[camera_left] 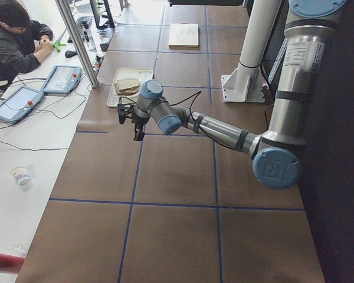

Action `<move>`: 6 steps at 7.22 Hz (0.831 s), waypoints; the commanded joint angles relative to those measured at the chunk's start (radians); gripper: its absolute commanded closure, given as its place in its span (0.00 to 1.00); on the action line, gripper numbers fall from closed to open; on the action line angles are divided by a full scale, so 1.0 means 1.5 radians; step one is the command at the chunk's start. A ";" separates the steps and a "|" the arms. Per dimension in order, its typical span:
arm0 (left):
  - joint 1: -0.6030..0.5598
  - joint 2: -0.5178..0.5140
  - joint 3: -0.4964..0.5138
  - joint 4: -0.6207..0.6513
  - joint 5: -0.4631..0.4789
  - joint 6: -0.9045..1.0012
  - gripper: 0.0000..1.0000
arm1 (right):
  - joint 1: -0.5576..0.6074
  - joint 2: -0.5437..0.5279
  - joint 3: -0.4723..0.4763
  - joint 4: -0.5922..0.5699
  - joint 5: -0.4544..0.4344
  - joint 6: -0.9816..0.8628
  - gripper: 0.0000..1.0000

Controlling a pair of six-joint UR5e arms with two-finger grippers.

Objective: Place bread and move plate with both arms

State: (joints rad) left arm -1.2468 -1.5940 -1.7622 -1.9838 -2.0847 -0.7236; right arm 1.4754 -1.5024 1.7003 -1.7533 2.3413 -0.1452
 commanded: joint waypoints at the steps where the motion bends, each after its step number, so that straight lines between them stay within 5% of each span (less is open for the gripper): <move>1: -0.090 0.030 0.007 0.183 -0.031 0.310 0.00 | 0.013 -0.008 -0.007 0.000 0.002 0.000 0.00; 3: -0.174 0.029 0.056 0.256 -0.154 0.440 0.00 | 0.021 -0.008 -0.015 0.000 0.001 0.001 0.00; 6: -0.219 0.029 0.081 0.358 -0.174 0.594 0.00 | 0.050 -0.011 -0.043 0.000 0.027 -0.001 0.00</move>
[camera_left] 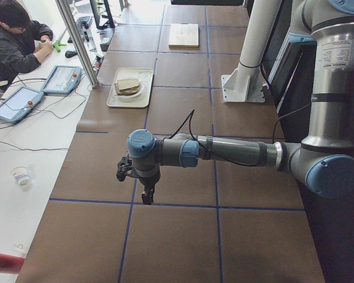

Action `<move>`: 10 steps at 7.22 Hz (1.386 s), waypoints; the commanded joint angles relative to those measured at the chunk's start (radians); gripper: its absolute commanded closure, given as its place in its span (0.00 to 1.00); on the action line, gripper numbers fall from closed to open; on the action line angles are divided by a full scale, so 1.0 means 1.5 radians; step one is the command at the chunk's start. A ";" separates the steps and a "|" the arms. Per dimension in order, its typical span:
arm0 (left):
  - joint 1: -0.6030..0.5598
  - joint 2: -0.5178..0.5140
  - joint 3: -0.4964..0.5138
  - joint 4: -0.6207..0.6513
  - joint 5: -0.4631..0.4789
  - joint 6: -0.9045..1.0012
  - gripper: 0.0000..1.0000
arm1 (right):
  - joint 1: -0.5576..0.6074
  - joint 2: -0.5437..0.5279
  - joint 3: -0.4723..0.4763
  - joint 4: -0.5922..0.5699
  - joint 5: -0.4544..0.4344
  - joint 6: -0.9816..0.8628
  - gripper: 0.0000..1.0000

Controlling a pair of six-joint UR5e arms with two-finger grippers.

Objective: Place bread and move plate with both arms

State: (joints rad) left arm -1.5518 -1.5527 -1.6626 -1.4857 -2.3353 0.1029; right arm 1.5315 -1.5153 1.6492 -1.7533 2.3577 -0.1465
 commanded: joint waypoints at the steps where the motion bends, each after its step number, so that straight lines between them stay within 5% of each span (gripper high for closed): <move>1: -0.016 0.005 0.020 0.025 -0.007 0.044 0.00 | 0.016 -0.005 -0.014 0.000 0.019 -0.001 0.00; 5: -0.017 0.005 0.018 0.028 -0.018 0.042 0.00 | 0.042 -0.044 -0.033 0.004 0.019 -0.001 0.00; 7: -0.017 0.005 0.018 0.028 -0.023 0.041 0.00 | 0.045 -0.086 -0.032 0.128 0.016 0.064 0.00; 10: -0.017 0.005 0.019 0.027 -0.023 0.039 0.00 | 0.045 -0.079 -0.032 0.130 0.020 0.101 0.00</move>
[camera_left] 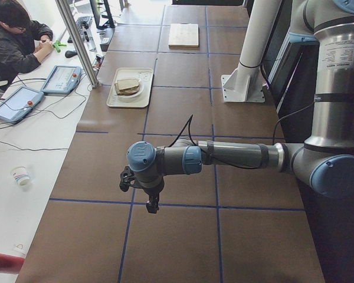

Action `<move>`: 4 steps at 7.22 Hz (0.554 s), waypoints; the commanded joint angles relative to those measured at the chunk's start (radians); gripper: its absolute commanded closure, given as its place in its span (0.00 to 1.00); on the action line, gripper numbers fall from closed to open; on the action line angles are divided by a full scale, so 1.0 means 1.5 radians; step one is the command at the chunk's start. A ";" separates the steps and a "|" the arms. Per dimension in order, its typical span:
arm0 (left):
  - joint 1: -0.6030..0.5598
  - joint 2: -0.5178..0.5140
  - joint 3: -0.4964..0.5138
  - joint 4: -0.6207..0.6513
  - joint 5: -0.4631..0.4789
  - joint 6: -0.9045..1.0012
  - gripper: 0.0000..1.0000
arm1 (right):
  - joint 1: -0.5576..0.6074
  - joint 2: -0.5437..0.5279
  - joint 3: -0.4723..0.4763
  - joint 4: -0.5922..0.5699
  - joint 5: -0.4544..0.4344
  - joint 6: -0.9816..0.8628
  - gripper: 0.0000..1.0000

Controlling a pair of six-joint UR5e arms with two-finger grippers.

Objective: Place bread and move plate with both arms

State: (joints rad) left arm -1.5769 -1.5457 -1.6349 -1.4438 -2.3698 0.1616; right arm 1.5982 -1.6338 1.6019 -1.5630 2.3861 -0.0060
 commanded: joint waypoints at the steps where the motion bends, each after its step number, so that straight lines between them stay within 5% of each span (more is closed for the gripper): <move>1: 0.000 0.002 0.002 -0.001 0.000 0.000 0.00 | 0.000 0.000 0.000 0.003 0.002 0.007 0.00; 4: 0.001 0.004 0.016 -0.008 0.000 0.004 0.00 | 0.000 0.000 0.001 0.003 0.002 0.007 0.00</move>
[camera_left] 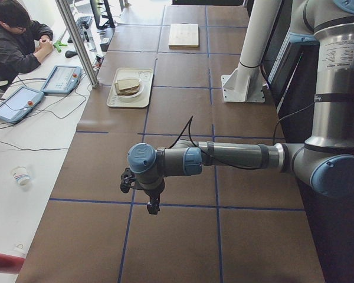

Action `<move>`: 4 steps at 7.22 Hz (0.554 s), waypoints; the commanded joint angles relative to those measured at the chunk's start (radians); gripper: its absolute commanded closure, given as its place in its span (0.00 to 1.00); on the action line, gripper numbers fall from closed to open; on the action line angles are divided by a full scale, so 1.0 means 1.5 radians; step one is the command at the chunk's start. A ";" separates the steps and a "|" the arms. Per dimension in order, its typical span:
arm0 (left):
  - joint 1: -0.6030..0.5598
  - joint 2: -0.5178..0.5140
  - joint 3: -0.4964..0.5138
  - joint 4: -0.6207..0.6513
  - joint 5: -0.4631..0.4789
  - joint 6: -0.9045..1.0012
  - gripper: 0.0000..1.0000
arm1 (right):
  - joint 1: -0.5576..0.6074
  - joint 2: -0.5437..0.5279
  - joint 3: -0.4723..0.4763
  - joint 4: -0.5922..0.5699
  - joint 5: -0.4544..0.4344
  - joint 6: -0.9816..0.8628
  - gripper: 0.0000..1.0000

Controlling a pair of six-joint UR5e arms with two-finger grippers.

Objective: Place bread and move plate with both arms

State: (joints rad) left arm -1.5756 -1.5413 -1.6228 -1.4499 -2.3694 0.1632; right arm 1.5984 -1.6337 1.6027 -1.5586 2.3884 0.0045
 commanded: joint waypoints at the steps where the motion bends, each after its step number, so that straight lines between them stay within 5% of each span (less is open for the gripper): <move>1: -0.001 0.001 0.010 -0.005 0.000 0.003 0.00 | 0.000 0.000 0.000 0.000 0.000 0.000 0.00; 4: 0.000 0.001 0.015 -0.005 0.000 0.004 0.00 | 0.000 0.000 0.002 0.001 -0.002 -0.001 0.00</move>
State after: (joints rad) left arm -1.5766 -1.5402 -1.6031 -1.4571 -2.3700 0.1681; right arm 1.5984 -1.6337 1.6053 -1.5575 2.3867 0.0037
